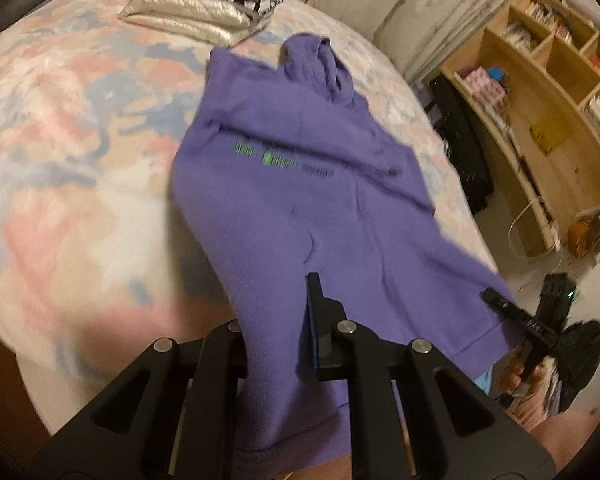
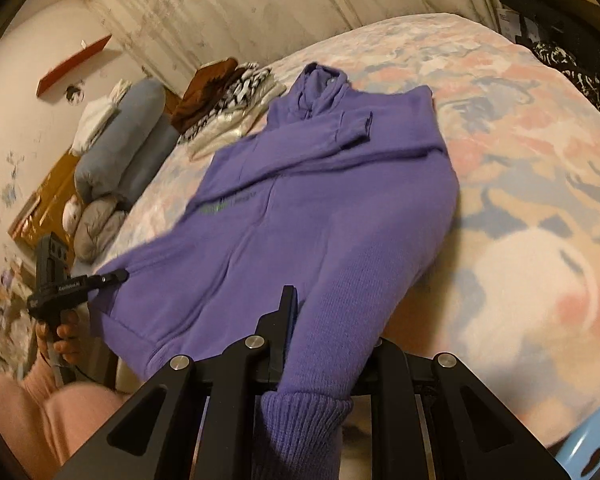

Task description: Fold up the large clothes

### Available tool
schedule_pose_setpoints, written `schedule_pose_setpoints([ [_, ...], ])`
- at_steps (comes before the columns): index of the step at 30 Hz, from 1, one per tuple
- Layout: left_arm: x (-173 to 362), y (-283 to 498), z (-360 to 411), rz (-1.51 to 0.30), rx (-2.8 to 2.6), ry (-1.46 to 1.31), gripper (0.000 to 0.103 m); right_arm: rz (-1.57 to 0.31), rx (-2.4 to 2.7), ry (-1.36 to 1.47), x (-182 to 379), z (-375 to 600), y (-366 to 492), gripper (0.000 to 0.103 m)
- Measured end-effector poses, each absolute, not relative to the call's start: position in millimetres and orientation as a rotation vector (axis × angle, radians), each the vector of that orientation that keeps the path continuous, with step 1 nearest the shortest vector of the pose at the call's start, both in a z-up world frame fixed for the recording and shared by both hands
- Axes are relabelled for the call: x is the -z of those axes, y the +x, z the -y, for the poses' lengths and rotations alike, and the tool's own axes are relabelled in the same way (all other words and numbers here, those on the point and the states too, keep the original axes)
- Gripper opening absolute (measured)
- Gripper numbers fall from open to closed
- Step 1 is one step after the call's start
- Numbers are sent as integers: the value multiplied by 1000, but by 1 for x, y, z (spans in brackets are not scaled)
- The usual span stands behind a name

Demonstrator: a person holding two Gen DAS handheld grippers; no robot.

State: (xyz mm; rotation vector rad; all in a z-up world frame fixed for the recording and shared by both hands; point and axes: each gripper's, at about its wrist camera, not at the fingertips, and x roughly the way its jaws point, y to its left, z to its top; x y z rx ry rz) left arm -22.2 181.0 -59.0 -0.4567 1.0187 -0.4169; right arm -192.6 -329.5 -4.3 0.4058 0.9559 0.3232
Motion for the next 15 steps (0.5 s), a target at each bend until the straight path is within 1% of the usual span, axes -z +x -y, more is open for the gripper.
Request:
schedule_pose_setpoints([
  [4, 41, 19, -180, -950, 422, -517, 10, -913, -310, 498, -6, 344, -149, 15],
  [7, 33, 64, -178, -899, 399, -541, 10, -894, -302, 582, -7, 360, -102, 15],
  [11, 42, 132, -176, -904, 361, -618, 12, -895, -280, 650, 1, 375, -32, 16],
  [15, 57, 200, -171, -921, 314, -666, 12, -913, -252, 657, 8, 379, 48, 20],
])
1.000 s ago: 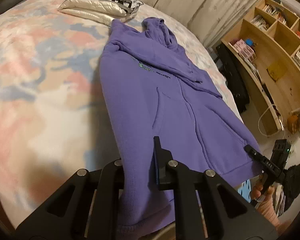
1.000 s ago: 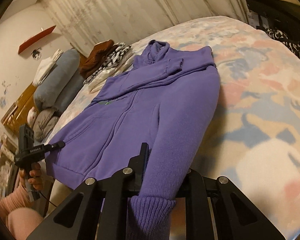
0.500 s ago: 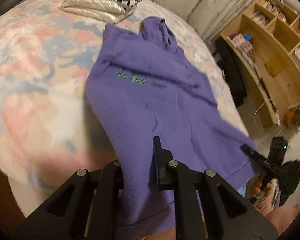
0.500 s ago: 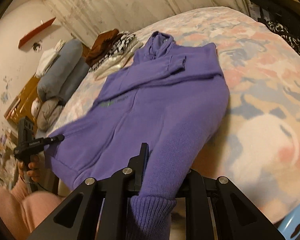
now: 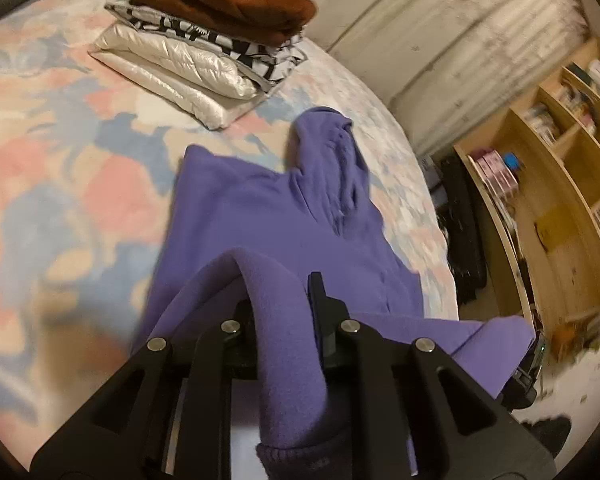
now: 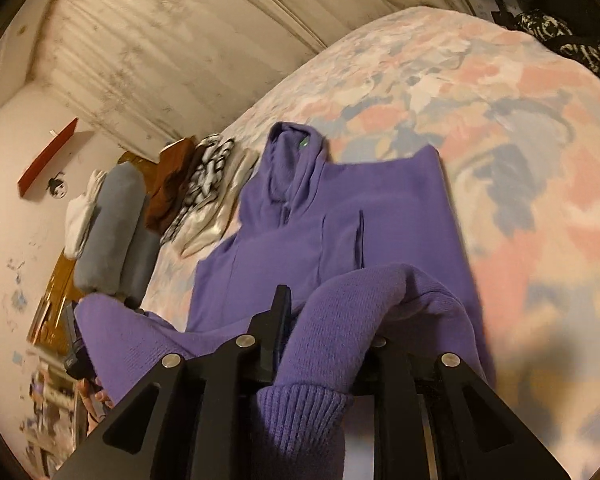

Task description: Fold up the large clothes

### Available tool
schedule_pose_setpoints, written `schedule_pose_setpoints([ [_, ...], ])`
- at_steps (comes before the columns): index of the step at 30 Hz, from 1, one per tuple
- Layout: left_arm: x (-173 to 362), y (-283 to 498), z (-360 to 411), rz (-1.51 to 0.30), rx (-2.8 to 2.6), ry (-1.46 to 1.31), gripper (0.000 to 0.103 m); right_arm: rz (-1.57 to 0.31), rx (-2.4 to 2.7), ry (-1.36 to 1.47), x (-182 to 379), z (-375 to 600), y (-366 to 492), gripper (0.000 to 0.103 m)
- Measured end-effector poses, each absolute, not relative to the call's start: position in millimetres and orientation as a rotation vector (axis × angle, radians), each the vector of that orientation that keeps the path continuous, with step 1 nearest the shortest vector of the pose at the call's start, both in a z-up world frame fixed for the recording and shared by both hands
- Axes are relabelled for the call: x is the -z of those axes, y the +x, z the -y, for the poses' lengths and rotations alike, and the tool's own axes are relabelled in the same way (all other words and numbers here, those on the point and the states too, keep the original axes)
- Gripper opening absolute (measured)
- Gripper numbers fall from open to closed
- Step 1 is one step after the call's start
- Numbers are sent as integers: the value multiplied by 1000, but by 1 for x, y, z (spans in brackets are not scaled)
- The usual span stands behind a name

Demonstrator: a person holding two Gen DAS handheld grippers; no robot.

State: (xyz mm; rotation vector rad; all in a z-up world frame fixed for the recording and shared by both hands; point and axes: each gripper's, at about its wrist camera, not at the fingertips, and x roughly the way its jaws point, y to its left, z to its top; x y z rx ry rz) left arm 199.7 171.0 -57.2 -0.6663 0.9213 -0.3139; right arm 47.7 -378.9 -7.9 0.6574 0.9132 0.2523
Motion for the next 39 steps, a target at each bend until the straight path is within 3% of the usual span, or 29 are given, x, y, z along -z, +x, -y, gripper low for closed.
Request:
schedule_pose_setpoints([
  [3, 75, 246, -169, -947, 272, -697, 15, -937, -242, 695, 24, 380, 116, 28],
  [8, 114, 315, -175, -1009, 256, -823, 43, -1027, -192, 797, 69, 387, 211, 36],
  [11, 131, 340, -175, -1054, 244, -865, 44, -1076, -208, 902, 98, 393, 239, 41],
  [12, 134, 347, -173, -1066, 241, -863, 44, -1063, -223, 948, 103, 397, 243, 49],
  [13, 135, 351, -172, -1061, 241, -858, 45, -1039, -251, 1005, 111, 400, 244, 72],
  [15, 133, 357, -169, -1046, 257, -852, 51, -954, -328, 1132, 115, 408, 247, 99],
  [16, 131, 360, -168, -1037, 271, -859, 57, -921, -349, 1162, 112, 411, 248, 102],
  [20, 113, 367, -163, -979, 301, -828, 72, -860, -362, 1064, 89, 409, 251, 102],
  [30, 91, 383, -153, -936, 255, -451, 73, -909, -178, 635, 66, 402, 265, 101],
  [32, 98, 387, -151, -953, 261, -378, 73, -919, -154, 558, 71, 403, 265, 96],
  [34, 108, 392, -146, -984, 267, -307, 73, -957, -135, 478, 85, 403, 271, 77],
  [36, 117, 400, -135, -1011, 274, -236, 73, -999, -130, 441, 105, 404, 277, 69],
  [39, 125, 409, -122, -1028, 284, -165, 73, -1034, -95, 387, 129, 402, 292, 68],
])
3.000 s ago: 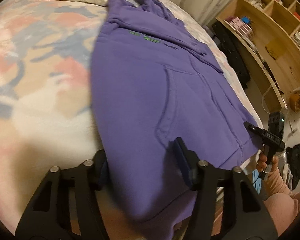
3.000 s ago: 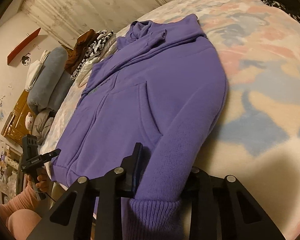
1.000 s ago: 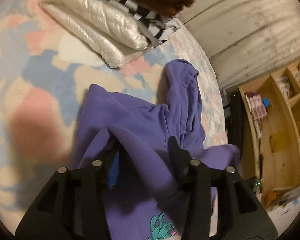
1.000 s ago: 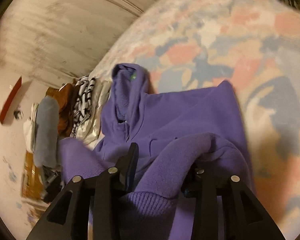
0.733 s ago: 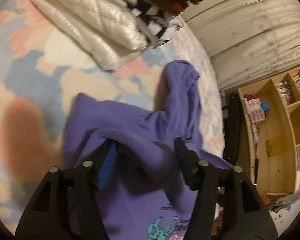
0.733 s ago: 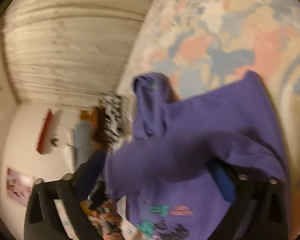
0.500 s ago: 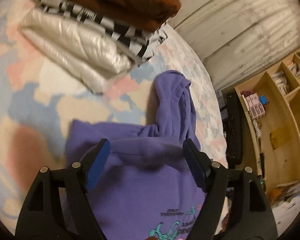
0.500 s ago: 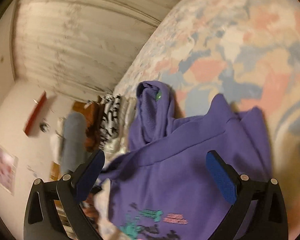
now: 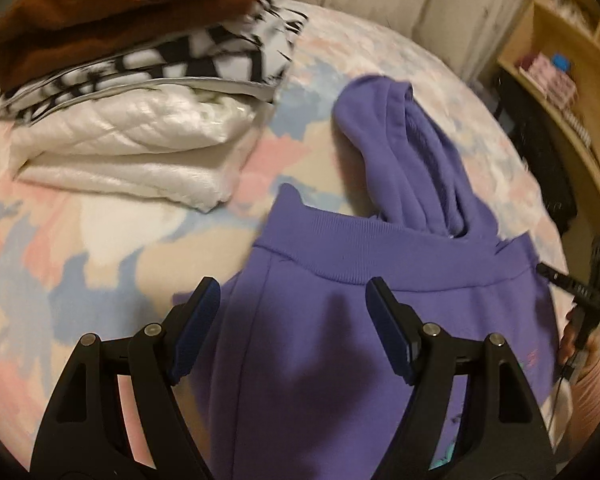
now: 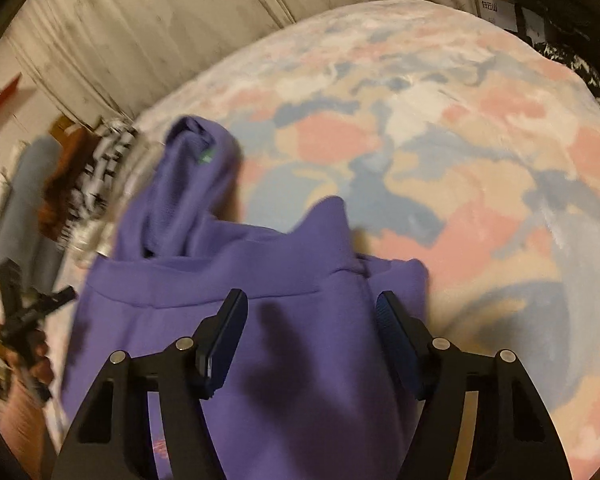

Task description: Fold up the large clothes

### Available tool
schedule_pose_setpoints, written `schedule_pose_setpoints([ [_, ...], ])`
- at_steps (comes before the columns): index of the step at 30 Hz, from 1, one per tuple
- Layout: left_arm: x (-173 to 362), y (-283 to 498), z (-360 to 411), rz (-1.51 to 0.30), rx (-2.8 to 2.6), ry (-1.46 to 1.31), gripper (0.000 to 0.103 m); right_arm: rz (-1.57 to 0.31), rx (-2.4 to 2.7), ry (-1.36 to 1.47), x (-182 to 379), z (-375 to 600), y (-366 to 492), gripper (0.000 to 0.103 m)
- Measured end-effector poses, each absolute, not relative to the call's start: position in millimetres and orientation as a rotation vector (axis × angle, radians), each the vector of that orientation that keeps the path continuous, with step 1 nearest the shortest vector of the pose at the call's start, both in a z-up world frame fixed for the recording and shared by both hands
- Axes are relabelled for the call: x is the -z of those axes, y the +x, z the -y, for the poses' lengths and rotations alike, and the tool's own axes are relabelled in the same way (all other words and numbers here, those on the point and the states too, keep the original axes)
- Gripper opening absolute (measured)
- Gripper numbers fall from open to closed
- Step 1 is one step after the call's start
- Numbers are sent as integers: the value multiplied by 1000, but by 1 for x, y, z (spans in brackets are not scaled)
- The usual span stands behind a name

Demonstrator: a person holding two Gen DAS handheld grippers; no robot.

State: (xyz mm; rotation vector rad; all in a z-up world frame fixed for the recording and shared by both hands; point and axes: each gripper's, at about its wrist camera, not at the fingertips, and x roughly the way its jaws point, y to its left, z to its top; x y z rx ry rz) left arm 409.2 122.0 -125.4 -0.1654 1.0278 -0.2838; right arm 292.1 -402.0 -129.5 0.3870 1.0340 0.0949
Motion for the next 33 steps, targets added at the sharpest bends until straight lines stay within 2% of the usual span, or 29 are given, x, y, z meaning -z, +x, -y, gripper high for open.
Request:
schedule_pose_setpoints([
  [2, 134, 417, -113, -1047, 280, -128, 73, -1041, -80, 372, 142, 401, 301, 67],
  [3, 139, 421, -109, -1058, 263, -111, 71, -1040, -74, 364, 144, 400, 304, 63],
  [4, 142, 423, -107, -1059, 247, -98, 57, -1039, -68, 353, 147, 398, 306, 52],
  [5, 148, 427, -104, -1066, 206, -73, 37, -1038, -69, 337, 149, 394, 309, 45],
  [6, 153, 429, -103, -1075, 192, -73, 31, -1046, -63, 324, 151, 391, 311, 33],
  [8, 155, 428, -105, -1057, 155, -91, 9, -1059, -24, 279, 153, 385, 312, 24],
  [9, 152, 424, -107, -1041, 152, -106, 8, -1053, -12, 258, 152, 383, 311, 14],
  [10, 150, 421, -108, -1028, 148, -110, 7, -1046, -3, 245, 150, 382, 310, 10],
  [14, 130, 394, -121, -960, 114, -131, 7, -916, 4, 231, 120, 379, 302, 9],
  [18, 127, 386, -134, -967, 90, -144, 7, -856, 2, 211, 103, 370, 308, 9],
  [23, 149, 397, -134, -1027, 72, -147, 7, -1023, 82, 182, 152, 365, 330, 9],
  [26, 153, 398, -132, -1026, 73, -141, 7, -1033, 85, 190, 160, 366, 329, 13],
  [29, 139, 389, -130, -1014, 74, -101, 13, -1030, 103, 137, 144, 359, 323, 42],
  [30, 134, 385, -128, -1006, 67, -81, 14, -1006, 109, 113, 135, 355, 318, 55],
  [31, 128, 379, -126, -989, 59, -54, 14, -960, 113, 82, 122, 349, 309, 63],
  [33, 111, 359, -120, -932, 60, -1, 14, -883, 99, 47, 99, 339, 290, 65],
])
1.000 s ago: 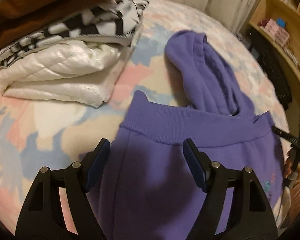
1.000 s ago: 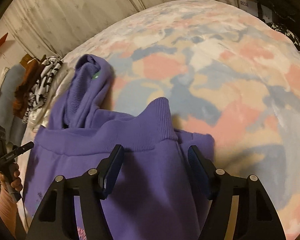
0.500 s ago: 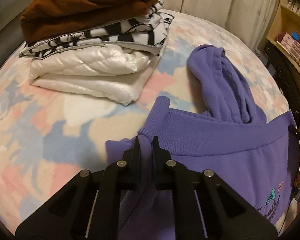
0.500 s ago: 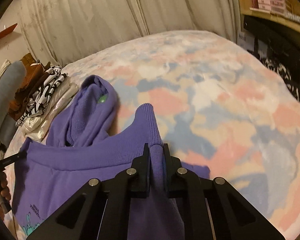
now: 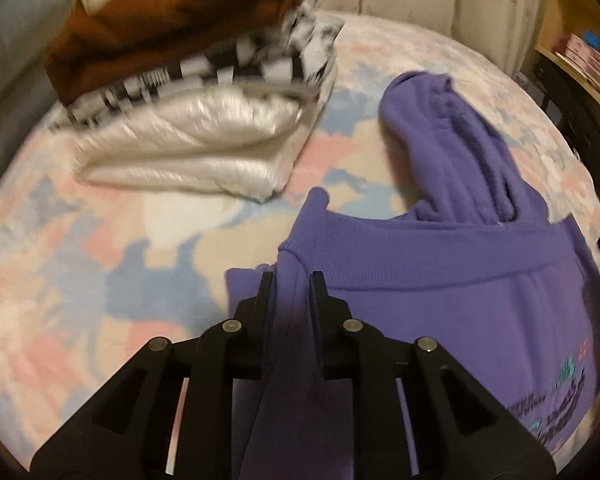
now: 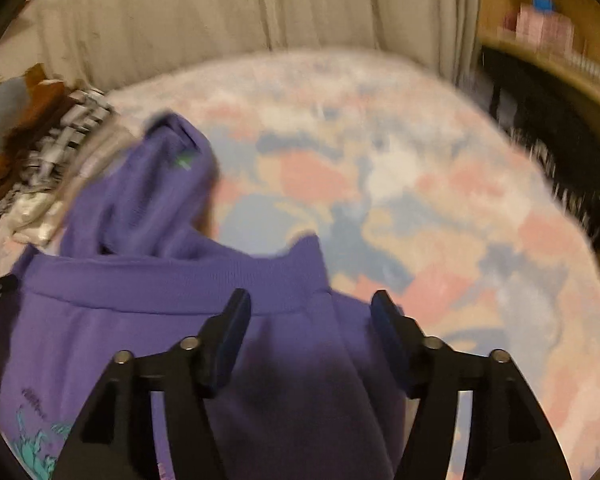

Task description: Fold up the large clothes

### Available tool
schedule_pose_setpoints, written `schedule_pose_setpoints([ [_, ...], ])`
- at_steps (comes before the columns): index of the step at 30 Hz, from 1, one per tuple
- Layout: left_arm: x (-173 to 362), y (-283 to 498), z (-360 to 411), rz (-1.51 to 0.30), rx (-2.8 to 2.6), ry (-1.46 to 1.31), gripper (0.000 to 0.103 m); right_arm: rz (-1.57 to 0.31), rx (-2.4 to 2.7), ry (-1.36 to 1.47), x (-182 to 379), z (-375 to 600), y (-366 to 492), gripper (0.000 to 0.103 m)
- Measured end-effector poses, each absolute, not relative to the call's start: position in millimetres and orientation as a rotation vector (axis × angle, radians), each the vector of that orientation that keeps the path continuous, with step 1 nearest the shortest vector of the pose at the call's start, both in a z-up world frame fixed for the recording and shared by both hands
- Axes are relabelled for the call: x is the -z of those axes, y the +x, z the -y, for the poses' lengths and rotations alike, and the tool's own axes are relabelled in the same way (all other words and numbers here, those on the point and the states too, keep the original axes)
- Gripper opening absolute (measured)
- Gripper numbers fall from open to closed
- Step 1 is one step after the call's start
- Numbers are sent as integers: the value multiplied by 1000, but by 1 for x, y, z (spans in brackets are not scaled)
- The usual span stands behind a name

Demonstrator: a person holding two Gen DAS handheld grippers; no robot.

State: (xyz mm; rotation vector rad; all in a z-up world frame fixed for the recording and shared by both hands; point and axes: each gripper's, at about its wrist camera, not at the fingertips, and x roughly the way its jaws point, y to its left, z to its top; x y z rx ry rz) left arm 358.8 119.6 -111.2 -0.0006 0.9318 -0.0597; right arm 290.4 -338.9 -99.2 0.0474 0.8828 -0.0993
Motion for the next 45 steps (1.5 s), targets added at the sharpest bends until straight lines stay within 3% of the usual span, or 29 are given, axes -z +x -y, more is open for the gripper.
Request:
schedule_pose_setpoints([
  [6, 91, 294, -91, -941, 144, 12, 14, -880, -61, 134, 76, 285, 239, 65],
  [13, 128, 242, -63, -977, 38, 56, 14, -982, -131, 63, 118, 218, 190, 64],
  [20, 137, 224, -98, -952, -45, 14, 14, -965, 95, 122, 144, 286, 156, 64],
  [21, 137, 222, -101, -954, -41, 2, 13, -978, 150, 145, 149, 307, 151, 55],
  [22, 137, 225, -103, -955, -41, 0, 13, -980, 146, 183, 151, 324, 146, 38],
  [24, 137, 223, -100, -953, -53, 16, 13, -982, 142, 219, 148, 338, 138, 32],
  [33, 117, 212, -105, -979, -55, -44, 13, -978, 154, 243, 120, 337, 118, 38],
  [38, 105, 188, -110, -984, -51, -69, 13, -971, 133, 270, 106, 329, 100, 50],
  [42, 94, 166, -110, -975, -36, -82, 14, -947, 110, 278, 90, 317, 82, 51],
  [45, 88, 154, -105, -974, -28, -87, 21, -936, 85, 269, 79, 305, 70, 51],
])
